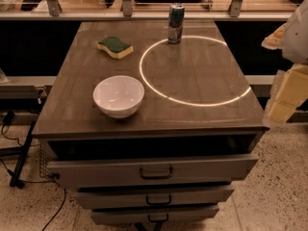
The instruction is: Move white bowl near redbull can
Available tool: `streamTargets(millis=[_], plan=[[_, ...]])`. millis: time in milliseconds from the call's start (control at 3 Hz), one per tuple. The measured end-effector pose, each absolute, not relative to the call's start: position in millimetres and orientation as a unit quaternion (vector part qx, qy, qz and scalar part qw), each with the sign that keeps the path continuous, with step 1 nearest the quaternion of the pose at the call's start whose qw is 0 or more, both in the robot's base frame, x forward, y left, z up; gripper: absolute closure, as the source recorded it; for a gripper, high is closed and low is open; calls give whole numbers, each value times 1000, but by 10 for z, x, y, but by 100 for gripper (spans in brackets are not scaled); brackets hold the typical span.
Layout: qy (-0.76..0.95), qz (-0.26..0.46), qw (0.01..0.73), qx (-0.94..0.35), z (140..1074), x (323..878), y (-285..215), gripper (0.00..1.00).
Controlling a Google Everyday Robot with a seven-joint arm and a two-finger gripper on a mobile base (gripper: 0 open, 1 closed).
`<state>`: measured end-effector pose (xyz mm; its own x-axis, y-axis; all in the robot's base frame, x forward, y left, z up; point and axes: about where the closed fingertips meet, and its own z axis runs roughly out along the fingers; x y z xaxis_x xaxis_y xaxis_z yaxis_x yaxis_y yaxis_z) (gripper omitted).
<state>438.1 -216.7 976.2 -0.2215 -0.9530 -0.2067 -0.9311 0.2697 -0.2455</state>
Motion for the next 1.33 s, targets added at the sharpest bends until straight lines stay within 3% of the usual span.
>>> streamTargets(millis=[667, 1333], plan=[[750, -21, 169, -639, 9676, 4562, -1962, 0], [586, 54, 194, -785, 9170, 4844, -693, 0]])
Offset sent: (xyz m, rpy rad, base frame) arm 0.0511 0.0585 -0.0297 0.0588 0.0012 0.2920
